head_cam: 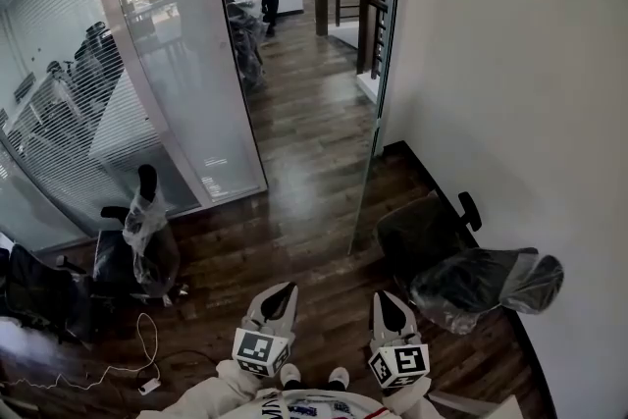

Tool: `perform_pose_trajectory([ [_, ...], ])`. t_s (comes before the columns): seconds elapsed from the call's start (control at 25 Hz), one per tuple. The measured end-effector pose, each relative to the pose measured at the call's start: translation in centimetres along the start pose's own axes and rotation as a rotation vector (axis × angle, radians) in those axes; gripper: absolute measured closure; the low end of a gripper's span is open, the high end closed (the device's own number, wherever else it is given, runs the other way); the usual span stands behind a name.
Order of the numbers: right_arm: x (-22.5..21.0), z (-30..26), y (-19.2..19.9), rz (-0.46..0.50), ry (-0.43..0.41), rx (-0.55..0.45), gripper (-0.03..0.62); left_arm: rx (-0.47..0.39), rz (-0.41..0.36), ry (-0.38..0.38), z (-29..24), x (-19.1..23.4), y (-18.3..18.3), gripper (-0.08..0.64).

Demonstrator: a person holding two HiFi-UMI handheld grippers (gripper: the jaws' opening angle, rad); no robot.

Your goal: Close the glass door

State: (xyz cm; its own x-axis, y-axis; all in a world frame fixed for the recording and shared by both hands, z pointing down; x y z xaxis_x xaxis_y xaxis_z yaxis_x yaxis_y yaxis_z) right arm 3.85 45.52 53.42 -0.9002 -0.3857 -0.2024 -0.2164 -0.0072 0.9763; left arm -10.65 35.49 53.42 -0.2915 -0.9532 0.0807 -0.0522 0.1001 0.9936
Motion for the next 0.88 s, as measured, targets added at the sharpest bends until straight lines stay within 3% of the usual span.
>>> perform_pose_trajectory([
  [0.88, -3.9, 0.2, -0.5, -0.002, -0.059, -0.013, 0.588, -0.008, -0.021, -0.028, -2.8, -3.2, -0.3, 0.557],
])
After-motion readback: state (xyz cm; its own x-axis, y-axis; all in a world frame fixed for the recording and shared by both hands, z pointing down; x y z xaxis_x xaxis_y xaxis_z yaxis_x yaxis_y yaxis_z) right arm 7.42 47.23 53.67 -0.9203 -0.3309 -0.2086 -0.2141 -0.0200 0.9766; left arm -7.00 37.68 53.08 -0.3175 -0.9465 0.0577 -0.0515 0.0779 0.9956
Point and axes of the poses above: the fingertips, and each gripper's own axes: z backward along the fingers, x to its left, y out of its underside, the point moved 1 cm from there along z, backward along the fingers, and after that the axes turned 14 degrees about y, right-handed, at the moved point
